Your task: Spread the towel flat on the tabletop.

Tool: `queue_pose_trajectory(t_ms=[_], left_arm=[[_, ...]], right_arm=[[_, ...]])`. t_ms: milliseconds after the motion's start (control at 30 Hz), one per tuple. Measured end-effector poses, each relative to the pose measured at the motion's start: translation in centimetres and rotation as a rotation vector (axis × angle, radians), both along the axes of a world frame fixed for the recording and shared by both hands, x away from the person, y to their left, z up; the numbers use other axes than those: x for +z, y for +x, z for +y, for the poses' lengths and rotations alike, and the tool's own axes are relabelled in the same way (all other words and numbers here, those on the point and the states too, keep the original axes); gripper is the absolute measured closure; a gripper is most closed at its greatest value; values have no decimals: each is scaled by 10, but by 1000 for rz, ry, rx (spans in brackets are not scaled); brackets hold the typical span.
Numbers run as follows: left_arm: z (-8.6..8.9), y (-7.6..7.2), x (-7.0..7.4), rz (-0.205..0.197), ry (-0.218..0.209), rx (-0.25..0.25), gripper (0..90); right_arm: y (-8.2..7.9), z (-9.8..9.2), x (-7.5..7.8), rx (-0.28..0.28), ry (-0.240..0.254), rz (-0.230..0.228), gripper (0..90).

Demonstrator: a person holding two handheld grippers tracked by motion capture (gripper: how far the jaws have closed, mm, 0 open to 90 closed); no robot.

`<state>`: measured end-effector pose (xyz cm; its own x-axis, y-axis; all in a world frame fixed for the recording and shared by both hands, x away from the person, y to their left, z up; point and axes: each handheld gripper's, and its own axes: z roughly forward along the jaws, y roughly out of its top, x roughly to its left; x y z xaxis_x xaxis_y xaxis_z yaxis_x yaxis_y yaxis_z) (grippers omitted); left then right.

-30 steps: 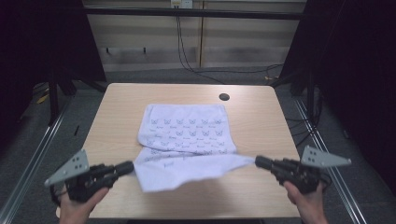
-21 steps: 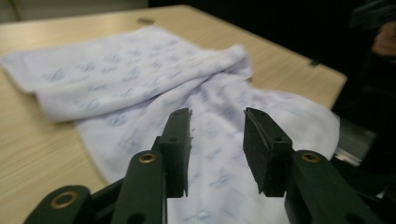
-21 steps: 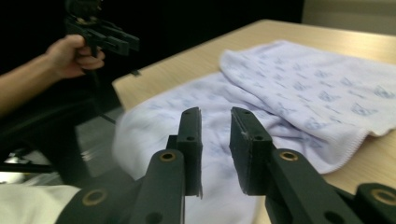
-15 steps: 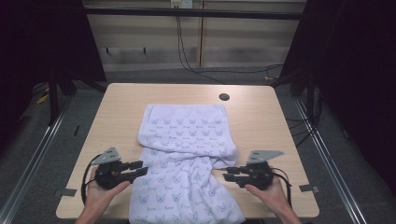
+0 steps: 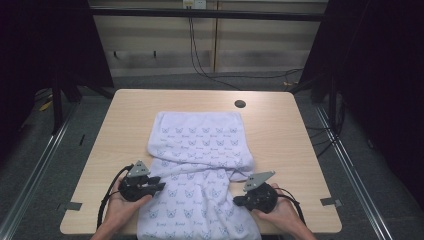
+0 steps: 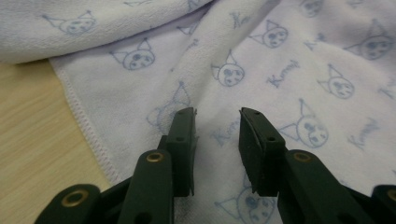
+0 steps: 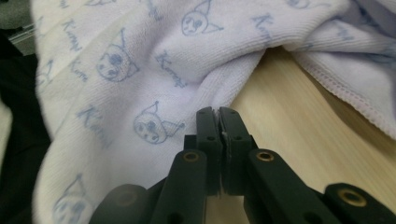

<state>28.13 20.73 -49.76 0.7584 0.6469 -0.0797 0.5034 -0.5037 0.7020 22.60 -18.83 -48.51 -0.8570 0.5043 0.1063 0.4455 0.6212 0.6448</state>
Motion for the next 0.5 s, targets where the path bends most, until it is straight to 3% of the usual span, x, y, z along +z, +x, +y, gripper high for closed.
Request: queue_pose_trajectory(t_ms=[33,67,100,133,200,267,333,367,400,433,467,500], left_arm=[[2,-5,1,15,4,19,662],[2,-5,1,15,4,19,662],[2,-7,2,13,16,12,662],[3,-9,2,12,17,2,661],[6,-16,2,51,-21,-18,661],[5,-24,4,48,-1,-38,659],[7,-28,5,72,-4,-51,655],[7,-28,5,85,-25,-50,644],[7,-26,6,85,-39,-64,625],[7,-26,6,85,-39,-64,621],[8,-22,8,76,-64,-66,621],[7,-19,10,67,-69,-55,621]], right_arm=[[-13,-17,13,-6,76,-7,885],[-21,-26,21,-8,106,-9,885],[-21,-26,21,-8,106,-9,885],[-37,-42,33,17,130,-1,882],[-50,-52,39,58,154,32,877],[-55,-56,42,22,175,14,760],[-49,-56,42,-62,177,-37,687],[-41,-55,40,-113,182,-51,699],[-31,-53,38,-144,176,-60,715],[-31,-53,38,-144,176,-60,715],[-19,-50,34,-161,168,-62,733],[5,-41,22,-193,133,-53,790]])
